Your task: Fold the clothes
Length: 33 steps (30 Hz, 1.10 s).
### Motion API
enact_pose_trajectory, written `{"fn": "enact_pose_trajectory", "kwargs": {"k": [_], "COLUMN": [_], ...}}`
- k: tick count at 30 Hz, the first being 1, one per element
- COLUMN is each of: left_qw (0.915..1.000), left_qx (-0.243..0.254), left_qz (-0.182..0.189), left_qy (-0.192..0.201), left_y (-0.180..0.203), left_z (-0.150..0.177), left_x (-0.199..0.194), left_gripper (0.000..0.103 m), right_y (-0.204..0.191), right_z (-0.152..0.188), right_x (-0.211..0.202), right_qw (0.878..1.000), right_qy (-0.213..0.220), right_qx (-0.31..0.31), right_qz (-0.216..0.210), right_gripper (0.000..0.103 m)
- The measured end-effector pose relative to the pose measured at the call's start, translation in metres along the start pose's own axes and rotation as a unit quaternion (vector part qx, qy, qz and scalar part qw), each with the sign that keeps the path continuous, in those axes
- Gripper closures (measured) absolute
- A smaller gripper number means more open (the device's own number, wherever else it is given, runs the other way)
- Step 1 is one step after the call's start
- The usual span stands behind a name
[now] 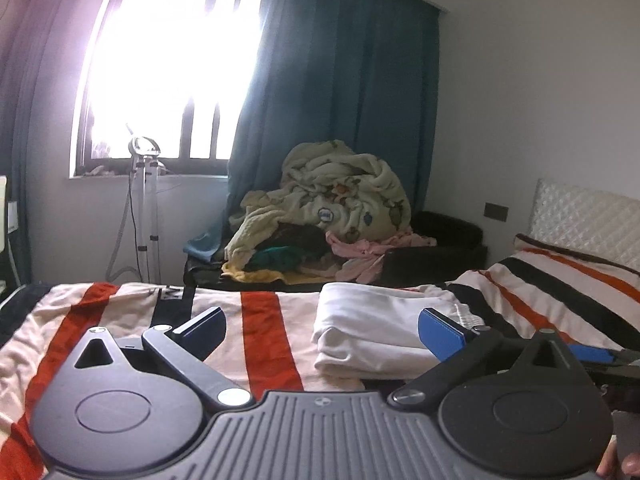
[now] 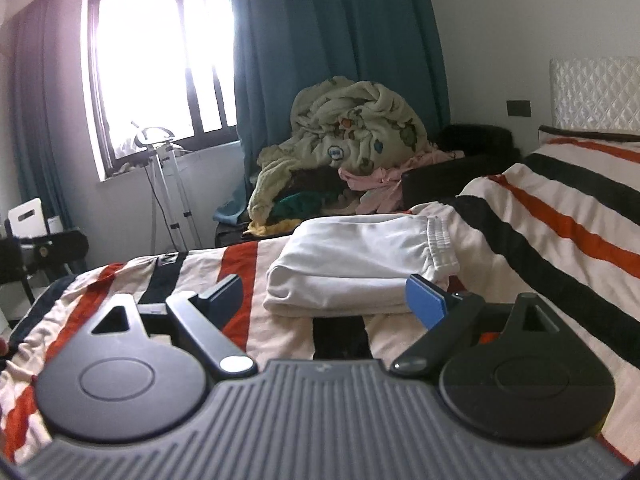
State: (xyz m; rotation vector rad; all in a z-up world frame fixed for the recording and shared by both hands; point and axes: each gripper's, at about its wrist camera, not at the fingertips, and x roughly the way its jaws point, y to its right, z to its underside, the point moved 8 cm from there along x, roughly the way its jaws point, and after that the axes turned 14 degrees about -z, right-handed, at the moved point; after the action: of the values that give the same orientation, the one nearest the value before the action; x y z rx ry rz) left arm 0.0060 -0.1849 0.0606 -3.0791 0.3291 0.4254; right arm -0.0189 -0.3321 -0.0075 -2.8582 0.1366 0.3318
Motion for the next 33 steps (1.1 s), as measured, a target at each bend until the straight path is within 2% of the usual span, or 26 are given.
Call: {"fn": "enact_pose_trajectory", "kwargs": {"k": [5, 9, 12, 19, 33], "left_qw": [0.9998, 0.9997, 0.9996, 0.9996, 0.9994], "left_qx": [0.01, 0.012, 0.015, 0.018, 0.019], "left_qz": [-0.007, -0.011, -0.013, -0.012, -0.024], "left_qy": [-0.013, -0.019, -0.018, -0.019, -0.018], "left_y": [-0.005, -0.006, -0.005, -0.002, 0.0], "left_z": [0.012, 0.016, 0.017, 0.019, 0.018], "left_x": [0.011, 0.012, 0.012, 0.009, 0.006], "left_gripper": [0.0, 0.0, 0.0, 0.0, 0.0], "right_y": [0.003, 0.014, 0.015, 0.003, -0.003], "right_z": [0.005, 0.005, 0.006, 0.007, 0.006], "right_x": [0.004, 0.009, 0.01, 0.012, 0.015], "right_qw": [1.0, 0.999, 0.999, 0.999, 0.999], "right_qy": [0.021, 0.029, 0.027, 0.02, 0.013], "right_qx": [-0.005, 0.029, 0.029, -0.005, -0.019], "right_qz": [0.013, 0.014, 0.025, 0.036, 0.032], "right_gripper": [0.014, 0.014, 0.014, 0.014, 0.014]}}
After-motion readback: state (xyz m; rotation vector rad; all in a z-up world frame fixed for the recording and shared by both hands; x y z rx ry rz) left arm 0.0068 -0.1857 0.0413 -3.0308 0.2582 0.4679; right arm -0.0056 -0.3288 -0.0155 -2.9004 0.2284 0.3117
